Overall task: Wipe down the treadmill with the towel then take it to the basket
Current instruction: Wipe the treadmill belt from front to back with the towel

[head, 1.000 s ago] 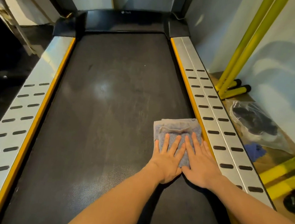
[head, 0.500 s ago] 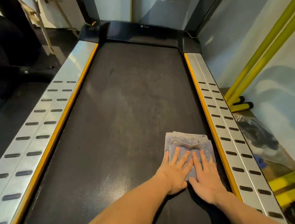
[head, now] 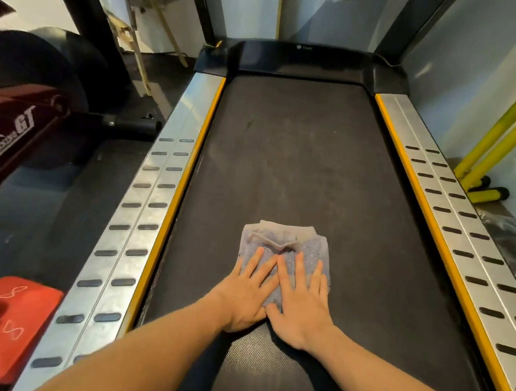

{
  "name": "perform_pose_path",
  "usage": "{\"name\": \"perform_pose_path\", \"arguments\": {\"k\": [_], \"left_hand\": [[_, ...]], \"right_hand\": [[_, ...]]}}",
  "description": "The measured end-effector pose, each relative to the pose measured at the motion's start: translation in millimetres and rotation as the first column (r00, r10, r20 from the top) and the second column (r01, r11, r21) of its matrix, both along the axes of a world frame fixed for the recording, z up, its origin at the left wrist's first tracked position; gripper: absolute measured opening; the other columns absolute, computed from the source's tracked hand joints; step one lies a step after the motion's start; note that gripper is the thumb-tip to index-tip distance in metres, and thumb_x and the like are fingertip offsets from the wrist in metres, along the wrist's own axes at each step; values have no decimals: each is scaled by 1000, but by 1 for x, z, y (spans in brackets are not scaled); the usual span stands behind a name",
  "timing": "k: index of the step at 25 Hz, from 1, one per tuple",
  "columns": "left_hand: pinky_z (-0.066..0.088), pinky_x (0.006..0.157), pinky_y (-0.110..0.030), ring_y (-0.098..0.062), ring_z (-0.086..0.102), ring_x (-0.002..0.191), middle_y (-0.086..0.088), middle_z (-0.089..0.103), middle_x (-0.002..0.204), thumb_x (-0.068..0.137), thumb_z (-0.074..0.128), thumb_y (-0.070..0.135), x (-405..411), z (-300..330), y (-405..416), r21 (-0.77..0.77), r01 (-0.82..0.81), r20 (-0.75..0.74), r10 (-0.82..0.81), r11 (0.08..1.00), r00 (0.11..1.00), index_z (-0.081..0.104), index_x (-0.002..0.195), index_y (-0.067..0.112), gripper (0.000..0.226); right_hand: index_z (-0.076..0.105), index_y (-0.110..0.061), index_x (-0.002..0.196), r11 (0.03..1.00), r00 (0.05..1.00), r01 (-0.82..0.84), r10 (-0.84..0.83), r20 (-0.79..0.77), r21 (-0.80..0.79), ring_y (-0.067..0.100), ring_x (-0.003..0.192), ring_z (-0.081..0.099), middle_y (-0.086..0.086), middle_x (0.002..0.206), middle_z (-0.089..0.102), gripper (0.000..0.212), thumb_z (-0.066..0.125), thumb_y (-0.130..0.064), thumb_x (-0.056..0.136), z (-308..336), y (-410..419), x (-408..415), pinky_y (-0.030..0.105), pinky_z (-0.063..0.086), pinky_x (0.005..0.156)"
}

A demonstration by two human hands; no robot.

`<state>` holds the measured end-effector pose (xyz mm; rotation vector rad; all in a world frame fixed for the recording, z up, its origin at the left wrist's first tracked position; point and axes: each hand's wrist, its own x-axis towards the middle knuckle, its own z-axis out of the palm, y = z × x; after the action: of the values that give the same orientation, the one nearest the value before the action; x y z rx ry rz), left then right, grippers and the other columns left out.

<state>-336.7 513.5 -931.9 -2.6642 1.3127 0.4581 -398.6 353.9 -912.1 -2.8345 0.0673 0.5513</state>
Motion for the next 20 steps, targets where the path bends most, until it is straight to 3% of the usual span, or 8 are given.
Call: {"name": "perform_pose_path", "arguments": {"k": [6,11,15,20], "left_hand": [[0,122,-56,-38,-31,145,-9,-27,163,101,9,60,21,-6,120,44,-161,48,158,986,986,-19,157,20,74],[2,123,-56,-40,-24,148,-12,-22,164,100,8,60,66,-17,133,47,-90,98,86,995,991,-12,158,16,75],[6,121,-59,-41,-25,148,-15,-23,163,92,-14,64,134,-25,125,116,-151,56,145,982,988,-16,157,12,83],[-5,121,-58,-34,-34,145,-4,-33,161,102,14,58,182,-9,96,99,-294,-32,298,951,954,-23,155,23,74]], "right_hand": [[-27,-30,151,985,983,-174,172,65,14,49,137,-39,11,157,-38,87,32,-59,95,-1,109,42,58,-18,117],[-18,-30,156,987,978,-160,158,136,4,50,141,-32,13,160,-32,85,30,-61,93,-15,117,79,58,-13,119],[-12,-31,158,987,970,-163,162,179,-8,50,145,-23,13,164,-21,82,24,-61,91,-23,108,142,57,-9,121],[-14,-35,157,983,974,-183,183,136,-13,48,147,-20,10,165,-20,77,28,-61,97,-21,87,206,55,-7,122]]}}
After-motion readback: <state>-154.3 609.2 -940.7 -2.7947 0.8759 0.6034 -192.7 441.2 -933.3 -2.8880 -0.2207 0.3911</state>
